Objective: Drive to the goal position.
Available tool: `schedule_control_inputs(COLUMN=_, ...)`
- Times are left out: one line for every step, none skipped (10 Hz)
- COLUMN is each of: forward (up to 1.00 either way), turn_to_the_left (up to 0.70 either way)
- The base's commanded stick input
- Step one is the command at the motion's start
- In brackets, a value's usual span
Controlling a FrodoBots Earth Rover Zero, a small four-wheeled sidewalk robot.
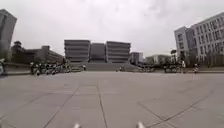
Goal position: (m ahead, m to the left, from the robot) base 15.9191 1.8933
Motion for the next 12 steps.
schedule_control_inputs(forward=0.85, turn_to_the_left=0.00)
schedule_control_inputs(forward=0.85, turn_to_the_left=0.00)
schedule_control_inputs(forward=0.85, turn_to_the_left=0.00)
schedule_control_inputs(forward=0.85, turn_to_the_left=0.00)
schedule_control_inputs(forward=0.85, turn_to_the_left=0.00)
schedule_control_inputs(forward=0.85, turn_to_the_left=0.00)
schedule_control_inputs(forward=0.85, turn_to_the_left=0.00)
schedule_control_inputs(forward=0.85, turn_to_the_left=0.00)
schedule_control_inputs(forward=0.85, turn_to_the_left=0.00)
schedule_control_inputs(forward=0.85, turn_to_the_left=0.00)
schedule_control_inputs(forward=0.85, turn_to_the_left=0.00)
schedule_control_inputs(forward=0.85, turn_to_the_left=0.00)
